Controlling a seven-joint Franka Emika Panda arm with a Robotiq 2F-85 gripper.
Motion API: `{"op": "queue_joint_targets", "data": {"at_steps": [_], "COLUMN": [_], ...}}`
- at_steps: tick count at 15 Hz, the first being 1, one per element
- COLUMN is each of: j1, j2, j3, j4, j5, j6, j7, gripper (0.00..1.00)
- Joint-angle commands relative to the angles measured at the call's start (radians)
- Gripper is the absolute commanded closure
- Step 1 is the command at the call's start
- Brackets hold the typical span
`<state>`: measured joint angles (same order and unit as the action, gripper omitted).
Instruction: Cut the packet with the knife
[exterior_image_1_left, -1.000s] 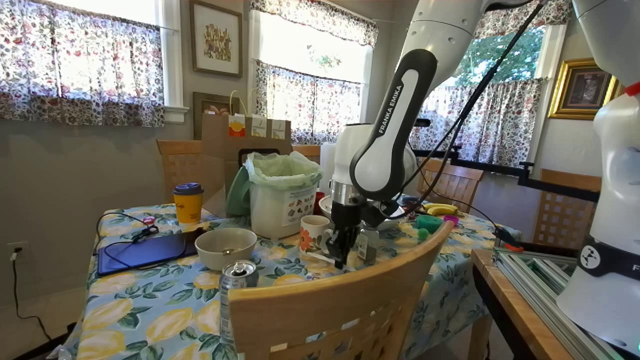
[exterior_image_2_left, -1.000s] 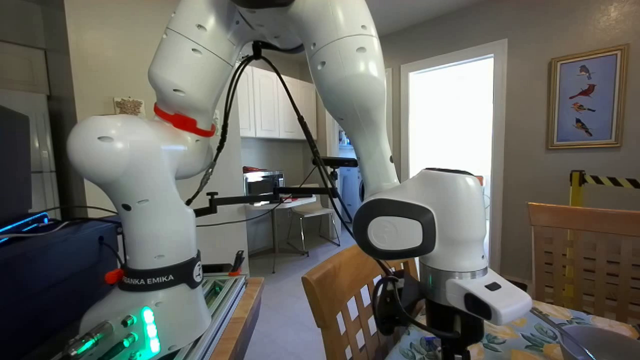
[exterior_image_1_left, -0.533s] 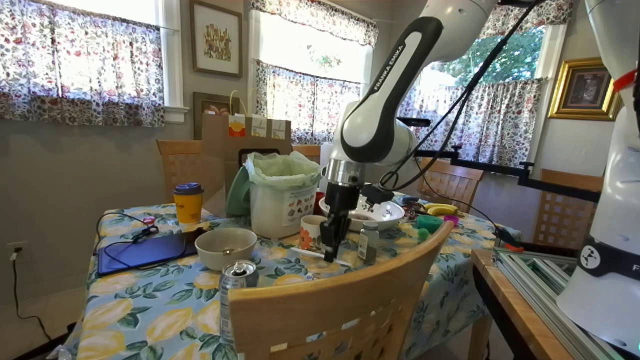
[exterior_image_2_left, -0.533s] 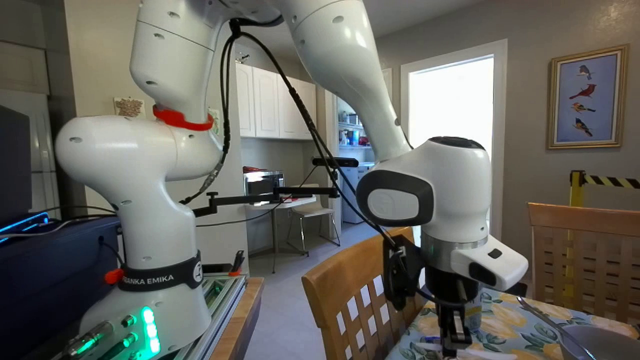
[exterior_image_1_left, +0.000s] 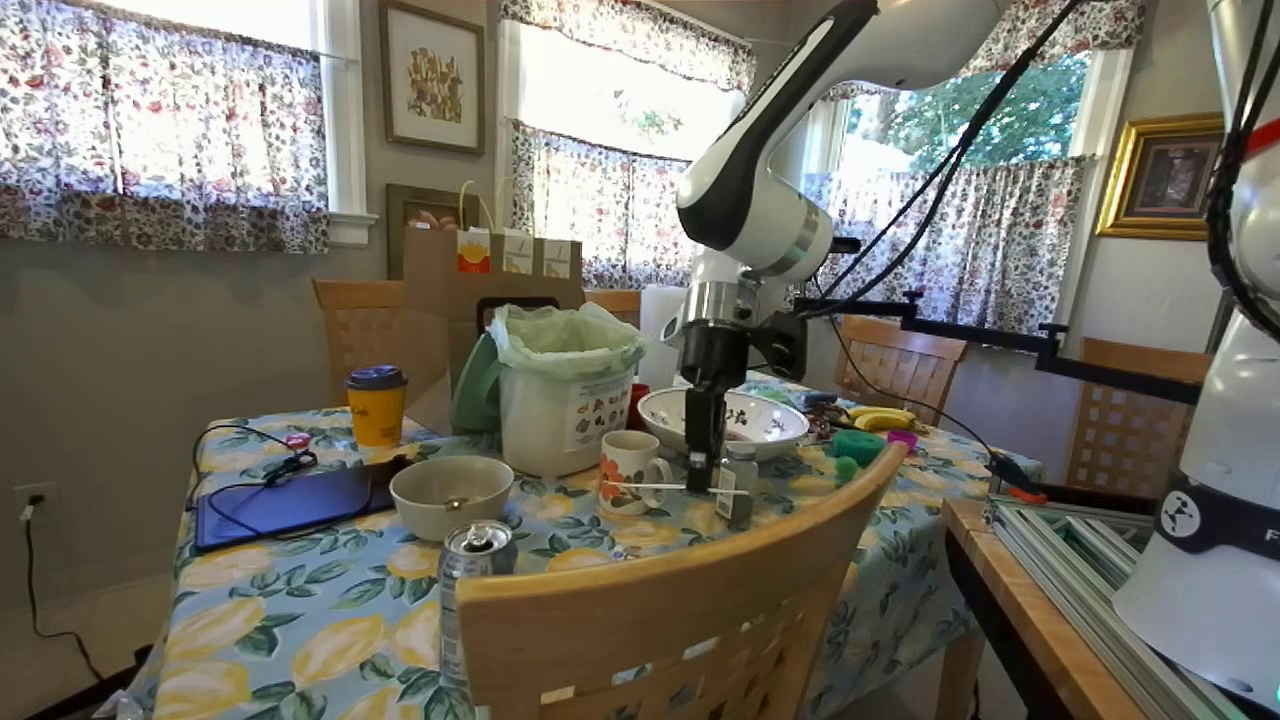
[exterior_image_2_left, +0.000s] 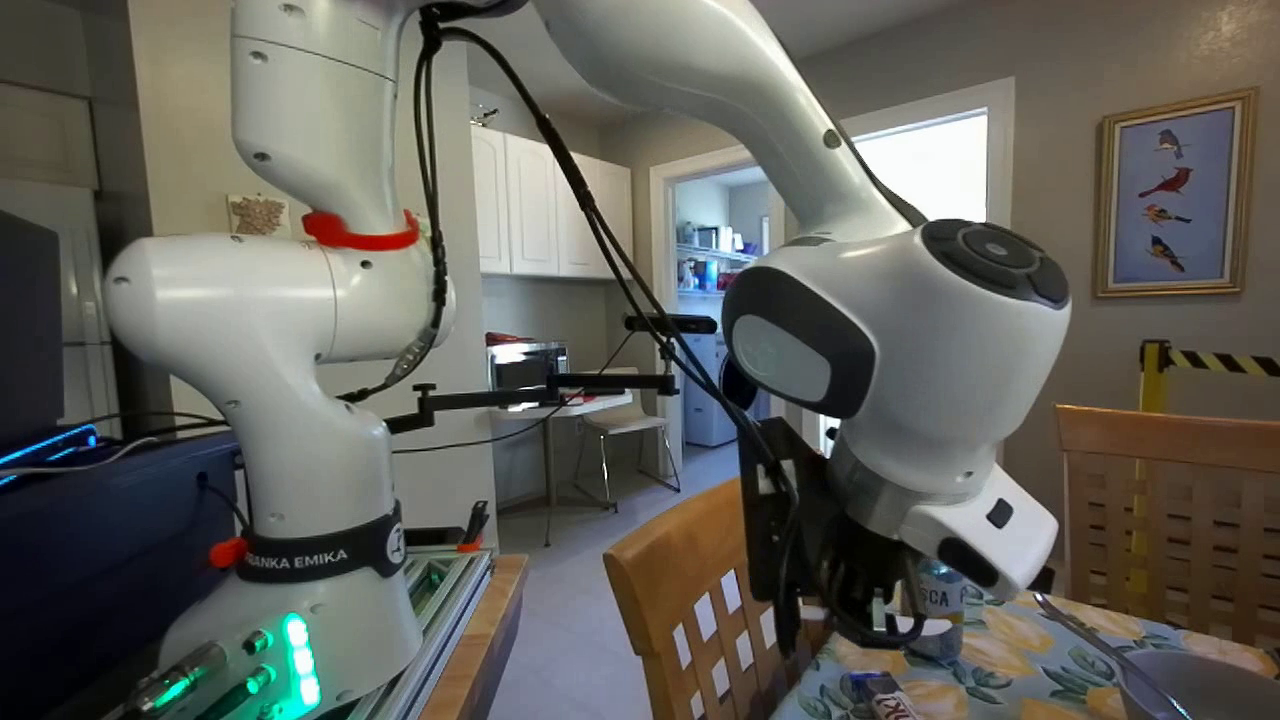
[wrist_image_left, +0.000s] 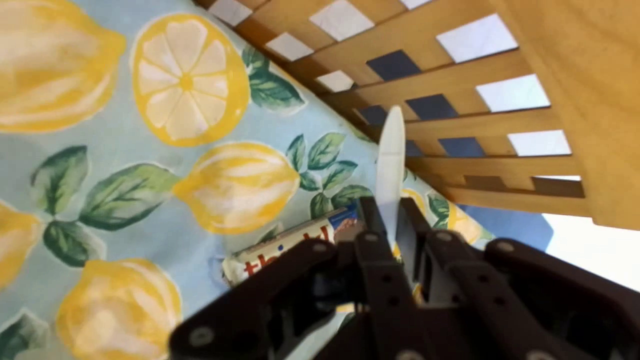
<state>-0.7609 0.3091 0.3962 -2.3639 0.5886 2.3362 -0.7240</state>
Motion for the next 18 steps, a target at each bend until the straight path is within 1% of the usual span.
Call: {"op": "queue_joint_targets", "data": {"at_steps": [1,2,3,5,9,11,13,14,17,18], "j1": [0.095,0.118,0.144,0.187,0.257,0.288,0.304,0.333,0.339,0.339], "j2": [-0.003,0.008,0.014,0.024,0.048,0.056,0.07,0.035,0.048,0.049], "j3": [-0.171,-0.216,-0.257,-0.323,-0.414,-0.449,-0.472,-0.49,-0.5,-0.501], "j4": [0.035,0.05,0.057,0.074,0.111,0.123,0.142,0.104,0.118,0.119], "j5": [0.06,0.06,0.062,0.073,0.113,0.132,0.154,0.132,0.142,0.142], "j6": [-0.17,-0.217,-0.237,-0.294,-0.435,-0.482,-0.533,-0.489,-0.518,-0.518], "j7": [-0.119,-0.128,-0.135,-0.15,-0.19,-0.194,-0.195,-0.165,-0.167,-0.168], "gripper": [0.97,0.97,0.97,0.97,0.97,0.97,0.97,0.86,0.86,0.97]}}
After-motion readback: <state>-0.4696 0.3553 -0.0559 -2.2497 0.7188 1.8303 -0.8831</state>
